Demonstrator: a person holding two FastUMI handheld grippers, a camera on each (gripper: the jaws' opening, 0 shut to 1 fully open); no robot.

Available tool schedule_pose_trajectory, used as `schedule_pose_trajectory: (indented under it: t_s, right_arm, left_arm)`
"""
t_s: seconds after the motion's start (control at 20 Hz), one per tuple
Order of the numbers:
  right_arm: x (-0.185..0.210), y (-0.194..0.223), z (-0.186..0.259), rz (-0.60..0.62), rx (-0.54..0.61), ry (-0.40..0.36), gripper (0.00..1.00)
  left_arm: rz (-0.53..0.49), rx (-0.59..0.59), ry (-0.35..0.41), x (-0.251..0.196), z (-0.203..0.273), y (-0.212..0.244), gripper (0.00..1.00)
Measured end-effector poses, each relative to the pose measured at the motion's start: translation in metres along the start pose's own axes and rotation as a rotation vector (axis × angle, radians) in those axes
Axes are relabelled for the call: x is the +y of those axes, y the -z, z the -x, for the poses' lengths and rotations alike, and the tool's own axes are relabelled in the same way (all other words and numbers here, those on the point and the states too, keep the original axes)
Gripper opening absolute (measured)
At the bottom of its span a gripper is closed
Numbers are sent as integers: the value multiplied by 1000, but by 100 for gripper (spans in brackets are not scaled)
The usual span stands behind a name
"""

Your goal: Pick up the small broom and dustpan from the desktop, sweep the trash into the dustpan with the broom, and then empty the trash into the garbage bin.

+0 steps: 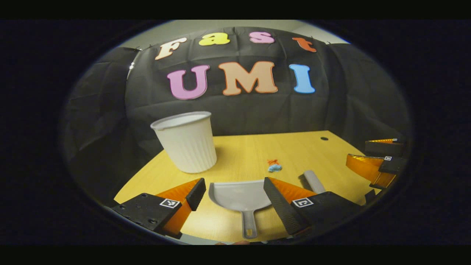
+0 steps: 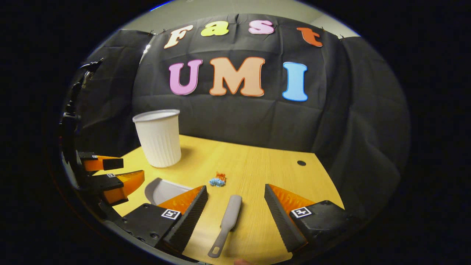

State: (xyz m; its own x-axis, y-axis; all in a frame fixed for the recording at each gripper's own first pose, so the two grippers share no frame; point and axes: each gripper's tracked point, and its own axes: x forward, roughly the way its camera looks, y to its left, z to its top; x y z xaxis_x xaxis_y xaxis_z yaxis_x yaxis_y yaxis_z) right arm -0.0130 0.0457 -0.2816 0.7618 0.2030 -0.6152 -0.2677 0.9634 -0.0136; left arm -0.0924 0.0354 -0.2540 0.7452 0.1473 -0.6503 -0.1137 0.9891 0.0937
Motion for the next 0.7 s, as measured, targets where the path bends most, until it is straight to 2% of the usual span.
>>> schedule_pose_trajectory:
  t_s: [0.35,0.6,0.7]
  right_arm:
    - [5,102,-37,20,289,-5,92]
    - [11,158,-55,26,439,-16,93]
    - [13,165,-52,26,490,-24,93]
  left_arm:
    - [11,270,23,-4,-12,85,96]
    - [-27,397,24,-1,-9,126,96]
    - [-44,442,25,-3,-9,141,98]
